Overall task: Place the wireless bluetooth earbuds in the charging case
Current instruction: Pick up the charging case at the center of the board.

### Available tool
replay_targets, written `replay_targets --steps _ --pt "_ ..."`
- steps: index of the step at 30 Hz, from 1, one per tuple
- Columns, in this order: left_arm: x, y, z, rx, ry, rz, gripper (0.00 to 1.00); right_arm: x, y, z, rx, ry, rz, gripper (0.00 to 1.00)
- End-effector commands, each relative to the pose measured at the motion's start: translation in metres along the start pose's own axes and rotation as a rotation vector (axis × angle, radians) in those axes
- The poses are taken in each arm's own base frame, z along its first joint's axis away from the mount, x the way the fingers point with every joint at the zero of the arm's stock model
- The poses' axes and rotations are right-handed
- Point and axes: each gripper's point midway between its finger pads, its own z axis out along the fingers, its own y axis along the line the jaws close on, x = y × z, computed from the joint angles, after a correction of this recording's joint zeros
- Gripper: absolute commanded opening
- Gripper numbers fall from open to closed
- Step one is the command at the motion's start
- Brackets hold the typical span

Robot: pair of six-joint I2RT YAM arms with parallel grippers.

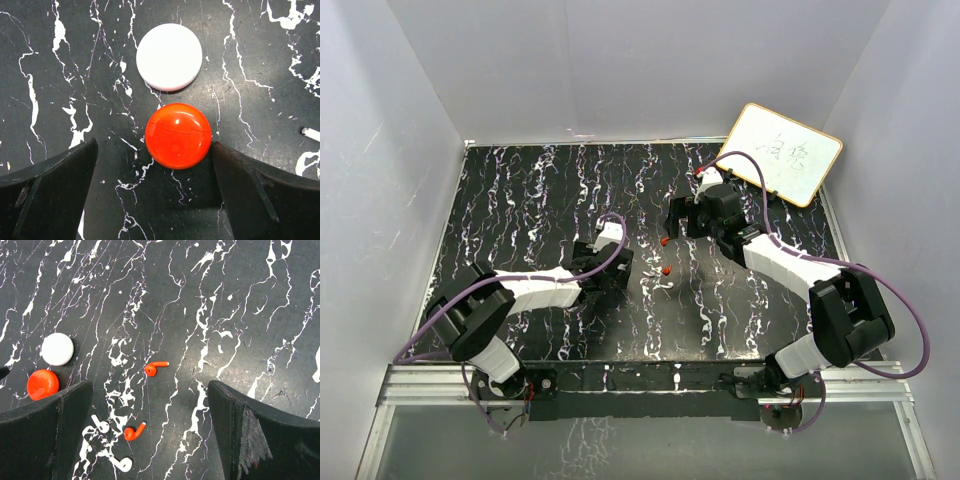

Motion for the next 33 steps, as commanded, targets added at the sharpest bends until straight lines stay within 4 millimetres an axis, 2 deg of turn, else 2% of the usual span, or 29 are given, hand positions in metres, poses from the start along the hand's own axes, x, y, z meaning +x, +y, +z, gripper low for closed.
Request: replay_targets --steps 1,9,21,26,33 --pt "-0.018 -0.007 -0.001 0.014 -0.046 -0.020 0.96 -0.035 0.008 0.000 -0.010 -0.097 -0.020 0.98" --pt "-0.014 -0.018 -0.005 0.081 -0.032 -0.071 0.87 -0.039 0.008 -0.003 -0.008 -0.106 -0.025 0.98" --pt "-0.004 -0.015 -0.001 0.101 -0.015 -0.115 0.70 -0.036 0.005 -0.008 0.003 -0.108 -0.028 0.98" --pt "-0.002 -0.013 0.000 0.118 -0.033 -0.094 0.70 -0.036 0.006 -0.010 0.001 -0.105 -0.028 0.98" --pt "-0.005 -0.019 -0.002 0.187 -0.089 -0.056 0.75 -0.033 0.007 -0.009 -0.008 -0.098 -0.027 0.98"
